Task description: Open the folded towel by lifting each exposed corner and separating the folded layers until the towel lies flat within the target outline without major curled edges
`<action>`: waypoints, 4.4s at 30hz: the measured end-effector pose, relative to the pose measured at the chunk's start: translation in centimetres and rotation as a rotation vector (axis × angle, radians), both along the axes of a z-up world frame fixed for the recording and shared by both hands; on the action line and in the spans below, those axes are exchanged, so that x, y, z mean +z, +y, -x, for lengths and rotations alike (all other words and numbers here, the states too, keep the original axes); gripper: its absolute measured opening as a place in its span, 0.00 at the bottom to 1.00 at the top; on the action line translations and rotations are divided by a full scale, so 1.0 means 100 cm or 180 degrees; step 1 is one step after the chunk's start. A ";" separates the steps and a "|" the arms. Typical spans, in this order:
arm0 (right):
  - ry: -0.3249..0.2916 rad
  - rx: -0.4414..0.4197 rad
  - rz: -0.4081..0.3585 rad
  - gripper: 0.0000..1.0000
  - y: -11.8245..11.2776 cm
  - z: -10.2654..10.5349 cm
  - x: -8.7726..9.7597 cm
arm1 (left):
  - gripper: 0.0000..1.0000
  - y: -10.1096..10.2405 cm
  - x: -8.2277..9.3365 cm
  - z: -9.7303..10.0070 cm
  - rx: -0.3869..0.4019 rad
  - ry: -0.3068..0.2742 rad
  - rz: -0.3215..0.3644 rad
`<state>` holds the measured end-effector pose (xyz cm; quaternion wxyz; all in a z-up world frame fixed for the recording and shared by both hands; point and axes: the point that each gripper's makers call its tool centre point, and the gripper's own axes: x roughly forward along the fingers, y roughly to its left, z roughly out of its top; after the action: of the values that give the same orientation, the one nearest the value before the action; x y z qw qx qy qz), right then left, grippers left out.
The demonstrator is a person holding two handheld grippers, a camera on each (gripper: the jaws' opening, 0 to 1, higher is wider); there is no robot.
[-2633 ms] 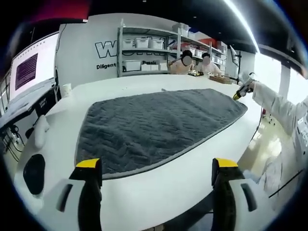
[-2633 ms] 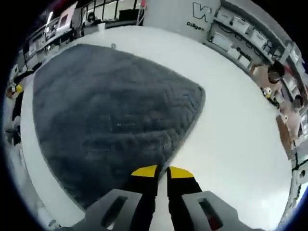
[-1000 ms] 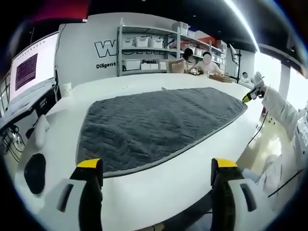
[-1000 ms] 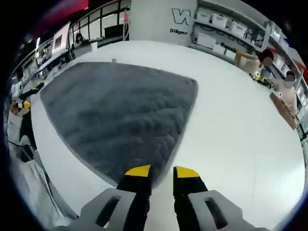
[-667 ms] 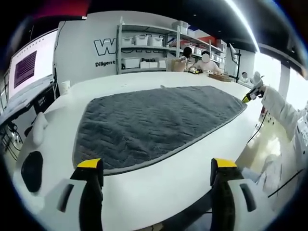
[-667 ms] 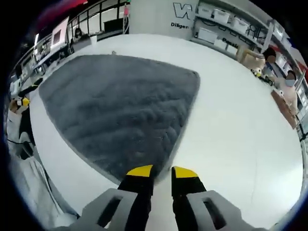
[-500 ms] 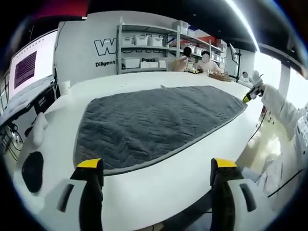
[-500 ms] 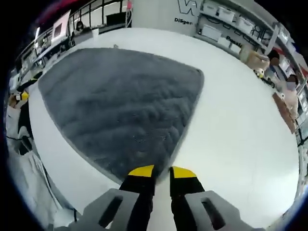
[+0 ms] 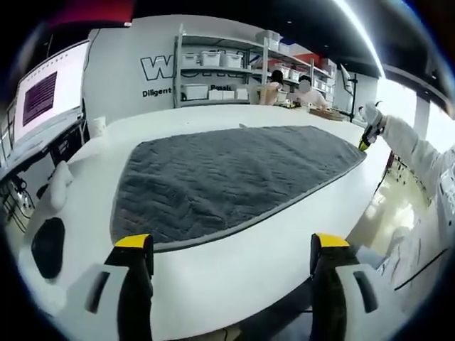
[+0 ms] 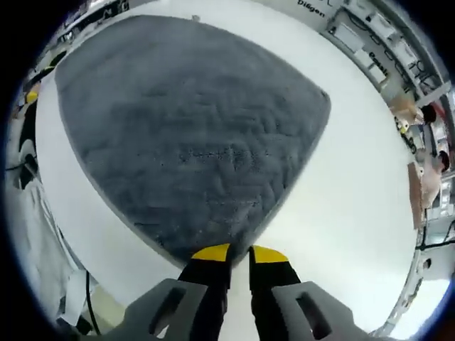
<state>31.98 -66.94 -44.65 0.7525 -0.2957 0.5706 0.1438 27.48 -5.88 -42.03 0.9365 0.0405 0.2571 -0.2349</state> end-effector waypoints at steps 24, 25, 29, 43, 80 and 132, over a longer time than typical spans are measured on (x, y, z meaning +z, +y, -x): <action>0.0142 0.0148 0.0688 0.16 -0.008 0.004 0.009 | 0.89 0.006 -0.001 0.003 0.0003 -0.0001 0.0022; 0.0071 0.0117 0.0568 0.17 -0.005 0.003 0.011 | 0.89 0.007 -0.001 0.003 0.0006 -0.0005 0.0022; -0.0164 0.0008 0.0304 0.26 -0.001 0.004 0.018 | 0.89 0.007 0.003 0.000 0.0015 -0.0028 0.0019; -0.1575 -0.0403 -0.1288 0.46 0.077 -0.003 0.057 | 0.90 -0.013 0.015 -0.031 0.0056 -0.0179 0.0107; -0.1886 -0.0940 -0.1738 0.86 0.114 -0.008 0.000 | 0.98 -0.005 -0.020 -0.091 0.0508 -0.0339 -0.0012; -0.2144 -0.0712 -0.2049 0.99 0.108 0.084 0.065 | 0.99 0.036 0.065 0.017 0.0552 -0.0566 0.0290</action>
<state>23.61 -56.17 -38.15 0.9598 -0.0146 0.2498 0.1274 25.82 -2.24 -35.53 0.9733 -0.0038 0.1646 -0.1600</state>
